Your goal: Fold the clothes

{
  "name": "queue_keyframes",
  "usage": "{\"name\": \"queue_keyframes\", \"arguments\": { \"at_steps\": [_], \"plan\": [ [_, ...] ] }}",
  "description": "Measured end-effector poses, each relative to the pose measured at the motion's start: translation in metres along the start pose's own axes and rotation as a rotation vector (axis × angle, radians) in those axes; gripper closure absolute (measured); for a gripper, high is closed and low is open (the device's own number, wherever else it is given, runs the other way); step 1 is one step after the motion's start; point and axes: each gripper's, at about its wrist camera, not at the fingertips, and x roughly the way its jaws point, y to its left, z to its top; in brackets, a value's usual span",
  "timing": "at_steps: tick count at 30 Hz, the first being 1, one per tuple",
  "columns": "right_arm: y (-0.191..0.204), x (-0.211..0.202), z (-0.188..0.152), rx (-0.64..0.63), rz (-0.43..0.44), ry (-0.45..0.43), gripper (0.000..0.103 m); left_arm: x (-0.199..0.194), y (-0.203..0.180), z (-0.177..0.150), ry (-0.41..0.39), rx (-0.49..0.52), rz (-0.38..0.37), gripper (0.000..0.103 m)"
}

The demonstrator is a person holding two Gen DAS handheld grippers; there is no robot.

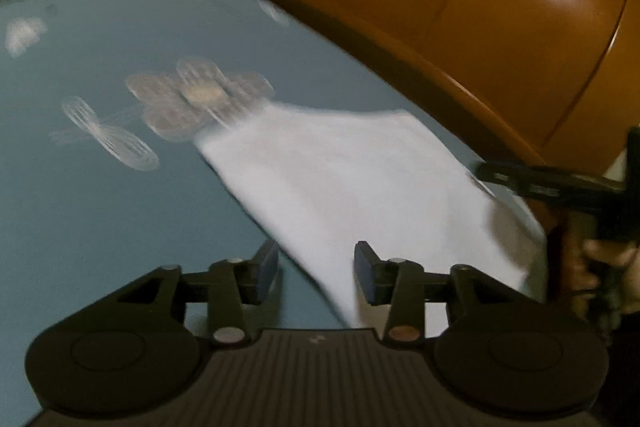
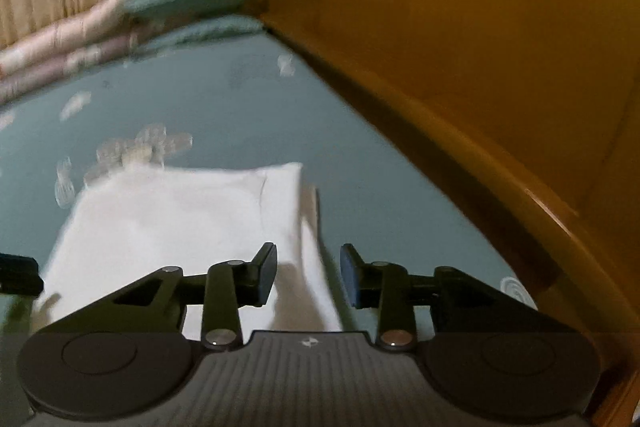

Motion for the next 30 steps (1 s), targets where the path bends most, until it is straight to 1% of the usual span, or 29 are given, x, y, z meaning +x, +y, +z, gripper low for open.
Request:
{"name": "queue_keyframes", "arguments": {
  "at_steps": [2,3,4,6,8,9,11,13,15,16,17,19,22,23,24,26,27,28,29,30],
  "plan": [
    [-0.002,-0.007,-0.001,0.027,0.058,-0.023,0.064,-0.004,0.000,0.013,-0.041,0.017,-0.004,0.049],
    [0.001,-0.006,-0.001,0.027,0.088,-0.028,0.064,-0.002,-0.002,0.019,-0.048,0.025,-0.017,0.048],
    [0.005,-0.002,0.000,0.021,0.110,-0.022,0.064,0.004,-0.007,0.023,-0.051,0.038,-0.037,0.047],
    [0.014,0.012,-0.002,0.000,0.126,0.000,0.065,0.017,-0.019,0.024,-0.058,0.086,-0.079,0.045],
    [0.018,0.028,-0.009,-0.026,0.103,0.027,0.064,0.029,-0.026,0.018,-0.064,0.129,-0.094,0.045],
    [0.019,0.035,-0.013,-0.037,0.088,0.039,0.067,0.036,-0.028,0.015,-0.060,0.150,-0.087,0.043],
    [0.015,0.038,-0.021,-0.041,0.076,0.023,0.067,0.051,-0.029,0.008,-0.039,0.191,-0.064,0.038],
    [0.010,0.034,-0.023,-0.009,0.073,0.018,0.067,0.061,-0.029,0.002,-0.008,0.233,-0.039,0.038],
    [0.009,0.021,-0.023,0.017,0.080,0.012,0.066,0.056,-0.032,0.004,0.011,0.241,-0.026,0.039],
    [0.009,0.012,-0.023,0.025,0.090,0.004,0.065,0.050,-0.035,0.007,0.013,0.232,-0.037,0.039],
    [0.009,0.003,-0.024,0.034,0.099,-0.004,0.064,0.044,-0.037,0.008,0.001,0.230,-0.065,0.038],
    [0.012,-0.013,-0.027,0.045,0.127,-0.016,0.063,0.034,-0.045,0.006,-0.019,0.256,-0.128,0.033],
    [0.018,-0.026,-0.045,0.030,0.074,-0.002,0.062,0.025,-0.058,-0.008,-0.010,0.315,-0.185,0.031],
    [0.019,-0.028,-0.054,0.015,0.043,0.011,0.059,0.027,-0.060,-0.015,0.005,0.320,-0.183,0.031],
    [0.018,-0.028,-0.061,0.019,0.034,0.030,0.057,0.031,-0.060,-0.022,0.024,0.319,-0.174,0.031],
    [0.014,-0.028,-0.073,0.039,0.032,0.054,0.056,0.039,-0.059,-0.032,0.062,0.321,-0.148,0.032],
    [0.014,-0.032,-0.075,0.051,0.032,0.051,0.056,0.036,-0.061,-0.034,0.059,0.329,-0.138,0.033],
    [0.013,-0.035,-0.077,0.062,0.032,0.047,0.056,0.030,-0.065,-0.033,0.054,0.335,-0.142,0.033],
    [0.015,-0.042,-0.077,0.061,0.036,0.032,0.056,0.024,-0.068,-0.030,0.050,0.334,-0.168,0.033],
    [0.017,-0.048,-0.077,0.061,0.041,0.017,0.054,0.020,-0.071,-0.030,0.046,0.335,-0.202,0.031]
  ]
}}
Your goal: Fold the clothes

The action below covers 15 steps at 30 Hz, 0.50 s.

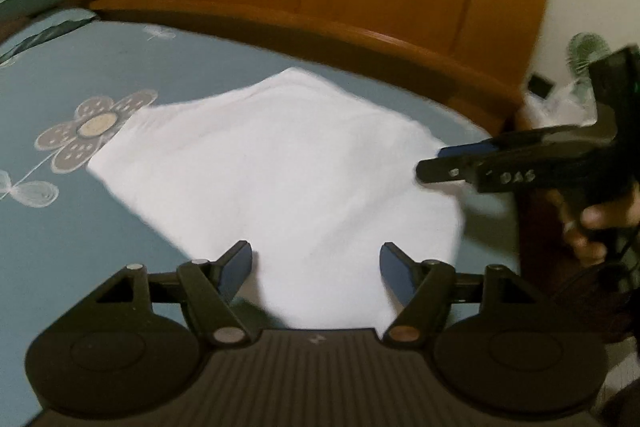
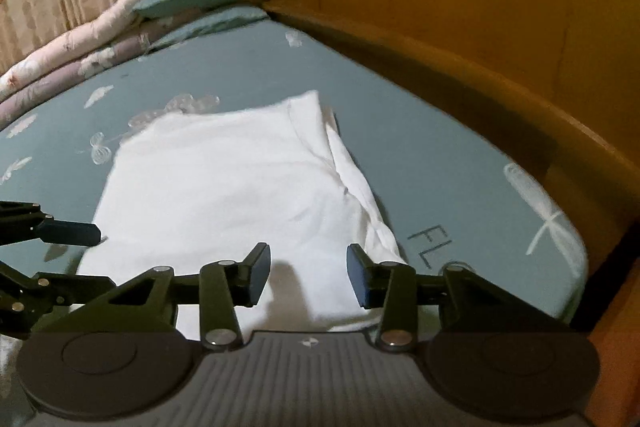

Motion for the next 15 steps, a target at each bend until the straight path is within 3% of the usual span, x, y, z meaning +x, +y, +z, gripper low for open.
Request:
{"name": "queue_keyframes", "arguments": {
  "at_steps": [2,5,7,11,15],
  "plan": [
    [0.002,-0.008,-0.003,0.004,0.021,-0.014,0.047,-0.005,-0.007,0.002,-0.020,0.008,-0.068,0.028],
    [0.003,-0.002,-0.013,0.010,0.005,0.020,0.047,0.007,-0.012,-0.008,0.061,-0.004,-0.095,0.028],
    [-0.002,0.000,-0.017,0.031,-0.004,0.026,0.047,0.012,-0.011,-0.016,0.099,-0.019,-0.087,0.029],
    [-0.004,-0.011,0.002,0.049,0.038,-0.034,0.047,-0.009,-0.009,-0.010,0.049,-0.035,-0.077,0.026],
    [-0.004,0.004,0.026,0.066,0.076,-0.060,0.047,-0.026,0.004,-0.005,0.008,-0.074,0.016,0.019]
  ]
}}
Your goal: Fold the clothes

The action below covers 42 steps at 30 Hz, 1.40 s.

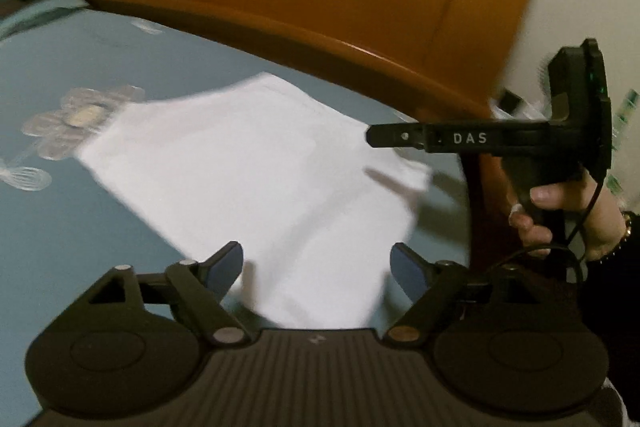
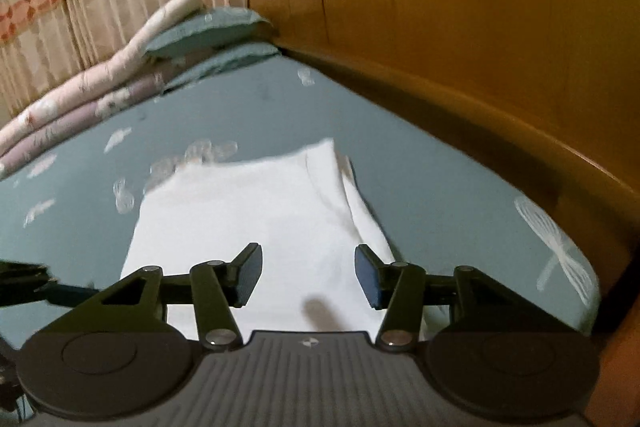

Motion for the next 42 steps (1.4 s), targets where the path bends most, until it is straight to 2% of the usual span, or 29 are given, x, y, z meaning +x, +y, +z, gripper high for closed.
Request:
{"name": "queue_keyframes", "arguments": {
  "at_steps": [4,6,8,9,10,14,18,21,28,31,33,35,42],
  "plan": [
    [-0.009,0.039,0.002,0.050,0.020,0.071,0.047,-0.002,0.014,-0.006,0.026,-0.035,0.087,0.019],
    [-0.010,0.041,0.002,0.082,0.021,0.070,0.047,-0.005,0.021,-0.012,0.027,-0.034,0.146,0.019],
    [0.003,0.036,0.010,0.039,-0.012,0.054,0.043,-0.010,0.028,-0.018,0.026,-0.033,0.196,0.019],
    [0.010,0.034,0.014,0.007,-0.027,0.038,0.035,-0.012,0.031,-0.020,0.024,-0.044,0.207,0.019],
    [0.016,0.032,0.018,-0.024,-0.022,0.021,0.032,-0.014,0.035,-0.021,0.021,-0.058,0.215,0.019],
    [0.027,0.052,0.050,-0.089,0.033,-0.002,0.031,-0.028,0.045,-0.025,-0.008,-0.115,0.241,0.018],
    [0.018,0.111,0.073,-0.093,0.038,0.066,0.031,-0.038,0.054,-0.028,-0.024,-0.134,0.246,0.018],
    [0.009,0.147,0.069,-0.111,-0.003,0.130,0.031,-0.043,0.059,-0.031,-0.022,-0.132,0.252,0.018],
    [0.027,0.126,0.082,-0.134,0.034,0.067,0.029,-0.050,0.072,-0.037,-0.031,-0.162,0.280,0.018],
    [0.036,0.137,0.081,-0.182,0.004,0.104,0.027,-0.053,0.073,-0.039,-0.031,-0.169,0.285,0.018],
    [0.031,0.153,0.077,-0.196,-0.075,0.173,0.027,-0.055,0.071,-0.040,-0.028,-0.161,0.287,0.018],
    [0.029,0.154,0.078,-0.189,-0.080,0.173,0.027,-0.060,0.068,-0.041,-0.032,-0.148,0.303,0.018],
    [0.044,0.093,0.089,-0.215,-0.071,0.115,0.023,-0.085,0.056,-0.040,-0.076,-0.141,0.342,0.017]
  ]
}}
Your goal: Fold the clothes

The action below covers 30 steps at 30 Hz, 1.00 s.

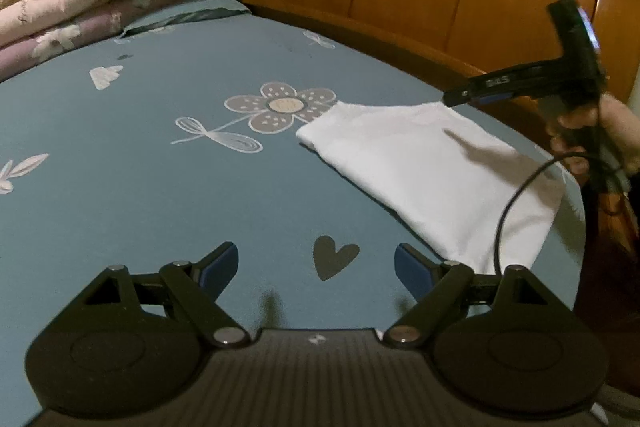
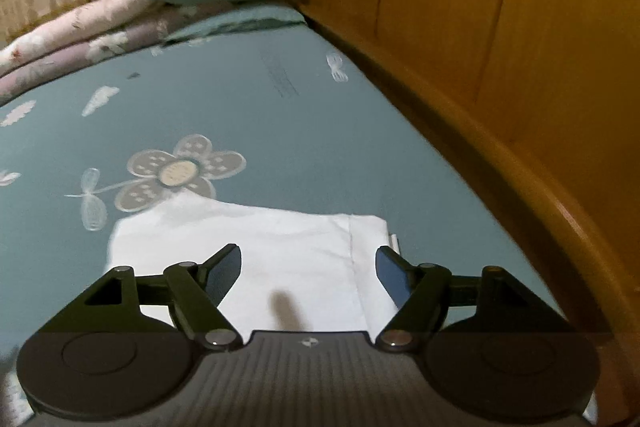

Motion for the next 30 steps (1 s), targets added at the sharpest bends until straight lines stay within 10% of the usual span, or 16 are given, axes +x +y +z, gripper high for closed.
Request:
{"name": "queue_keyframes", "arguments": {
  "at_steps": [9,30],
  "plan": [
    [0.032,-0.061,-0.023,0.003,0.047,0.004,0.017,-0.059,-0.010,-0.010,-0.122,0.035,0.076,0.003],
    [0.092,-0.057,-0.115,0.155,0.165,0.184,0.016,-0.122,-0.004,-0.027,-0.179,0.012,0.161,0.002]
  ]
}}
